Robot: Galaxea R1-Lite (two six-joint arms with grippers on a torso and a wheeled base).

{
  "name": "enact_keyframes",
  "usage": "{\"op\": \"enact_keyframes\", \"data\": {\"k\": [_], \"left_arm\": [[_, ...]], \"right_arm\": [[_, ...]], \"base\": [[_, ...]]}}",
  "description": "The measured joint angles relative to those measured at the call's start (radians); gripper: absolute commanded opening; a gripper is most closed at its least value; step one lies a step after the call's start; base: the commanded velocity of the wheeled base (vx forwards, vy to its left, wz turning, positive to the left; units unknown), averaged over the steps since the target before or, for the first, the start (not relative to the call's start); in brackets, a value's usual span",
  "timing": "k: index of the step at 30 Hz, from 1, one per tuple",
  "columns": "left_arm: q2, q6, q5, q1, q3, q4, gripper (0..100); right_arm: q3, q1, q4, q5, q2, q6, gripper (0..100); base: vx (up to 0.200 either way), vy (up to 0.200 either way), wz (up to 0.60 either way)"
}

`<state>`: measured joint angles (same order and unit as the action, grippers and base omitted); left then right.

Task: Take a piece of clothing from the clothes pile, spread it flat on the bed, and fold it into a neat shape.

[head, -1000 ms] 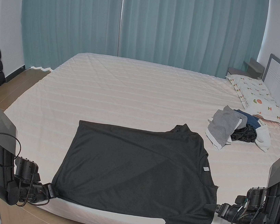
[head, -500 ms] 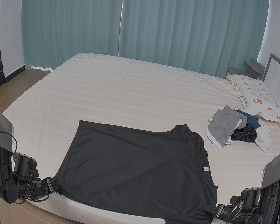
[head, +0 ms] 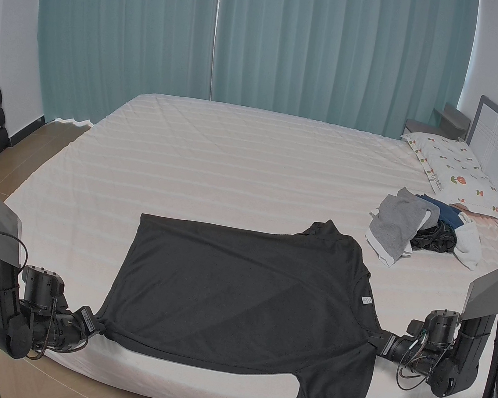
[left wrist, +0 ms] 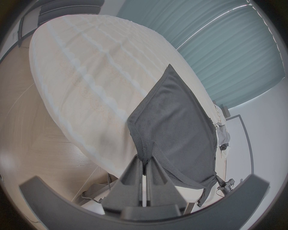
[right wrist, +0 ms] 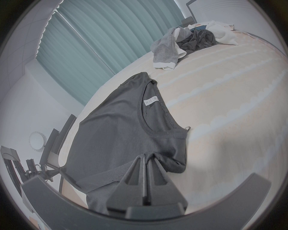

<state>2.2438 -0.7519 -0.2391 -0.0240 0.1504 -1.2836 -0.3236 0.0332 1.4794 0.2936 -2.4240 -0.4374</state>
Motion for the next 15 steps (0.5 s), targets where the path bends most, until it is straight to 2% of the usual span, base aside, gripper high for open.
{"op": "enact_keyframes", "data": {"k": [3,4,15], "left_arm": [[-0.002,-0.011,0.000,0.000,0.004,0.000,0],[-0.002,-0.013,0.000,0.000,0.004,0.000,0],[-0.002,-0.017,0.000,0.000,0.010,0.000,0]], "right_arm": [[-0.049,0.000,-0.062,0.000,0.002,0.001,0],[-0.062,-0.001,-0.077,0.001,0.002,0.001,100],[-0.046,-0.023,-0.073,0.012,0.044,-0.004,100]], "base": [[0.000,0.000,0.00],[0.000,0.000,0.00],[0.000,0.000,0.00]]}}
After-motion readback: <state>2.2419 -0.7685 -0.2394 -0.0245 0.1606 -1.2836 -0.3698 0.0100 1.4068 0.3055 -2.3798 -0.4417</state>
